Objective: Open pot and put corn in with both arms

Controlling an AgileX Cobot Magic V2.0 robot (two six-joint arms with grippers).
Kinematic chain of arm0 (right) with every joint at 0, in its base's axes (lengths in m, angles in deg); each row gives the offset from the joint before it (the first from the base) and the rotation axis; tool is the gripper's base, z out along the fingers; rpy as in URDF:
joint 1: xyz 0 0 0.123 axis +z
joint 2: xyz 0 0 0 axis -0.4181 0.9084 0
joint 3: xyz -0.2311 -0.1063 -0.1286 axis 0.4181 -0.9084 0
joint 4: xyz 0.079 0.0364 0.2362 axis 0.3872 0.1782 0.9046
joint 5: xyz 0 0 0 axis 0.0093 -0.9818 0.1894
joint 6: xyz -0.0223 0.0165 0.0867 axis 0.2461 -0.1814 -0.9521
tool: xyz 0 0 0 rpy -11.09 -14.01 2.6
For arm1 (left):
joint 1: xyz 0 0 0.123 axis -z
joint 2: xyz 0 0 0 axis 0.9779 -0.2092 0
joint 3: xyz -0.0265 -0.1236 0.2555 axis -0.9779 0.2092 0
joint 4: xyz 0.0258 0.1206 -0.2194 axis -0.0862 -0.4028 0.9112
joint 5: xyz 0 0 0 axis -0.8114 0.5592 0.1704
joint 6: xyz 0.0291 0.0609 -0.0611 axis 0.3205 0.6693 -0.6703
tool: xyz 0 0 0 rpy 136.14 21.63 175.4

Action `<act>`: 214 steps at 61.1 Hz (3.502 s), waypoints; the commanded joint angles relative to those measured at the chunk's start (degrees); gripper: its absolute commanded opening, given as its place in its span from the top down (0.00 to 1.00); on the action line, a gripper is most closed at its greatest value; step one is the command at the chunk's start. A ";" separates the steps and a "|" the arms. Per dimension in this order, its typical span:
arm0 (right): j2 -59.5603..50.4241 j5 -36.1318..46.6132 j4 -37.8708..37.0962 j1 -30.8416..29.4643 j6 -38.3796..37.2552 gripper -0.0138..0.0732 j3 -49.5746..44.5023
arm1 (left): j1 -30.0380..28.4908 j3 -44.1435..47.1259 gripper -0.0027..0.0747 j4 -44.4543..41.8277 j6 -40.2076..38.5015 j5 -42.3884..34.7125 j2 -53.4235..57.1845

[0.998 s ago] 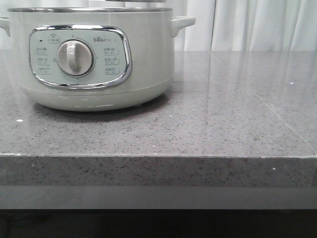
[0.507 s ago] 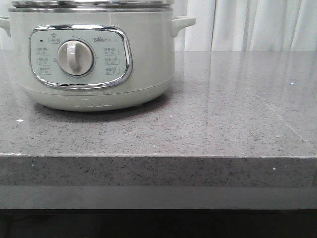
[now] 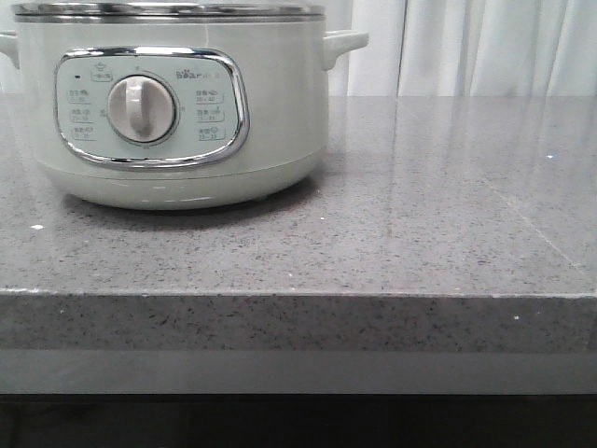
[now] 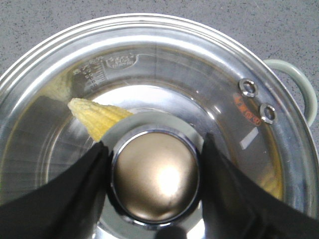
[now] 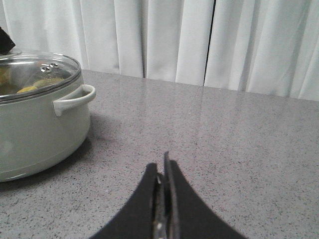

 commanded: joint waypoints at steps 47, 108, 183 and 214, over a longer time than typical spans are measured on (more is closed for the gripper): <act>0.27 4.77 -0.43 -0.21 0.49 0.92 1.51 | 0.27 -1.92 0.28 1.01 2.47 -7.86 7.50; 0.27 4.77 -0.43 -0.21 0.49 0.92 1.51 | 0.27 57.79 0.99 -0.20 5.52 -43.02 62.58; 0.27 4.77 -0.43 -0.21 0.49 0.92 1.51 | -11.11 95.83 0.99 -8.26 -3.92 -51.30 100.29; 0.27 4.77 -0.43 -0.21 0.49 0.92 1.51 | -26.92 114.57 0.99 -1.48 -4.04 -60.24 104.32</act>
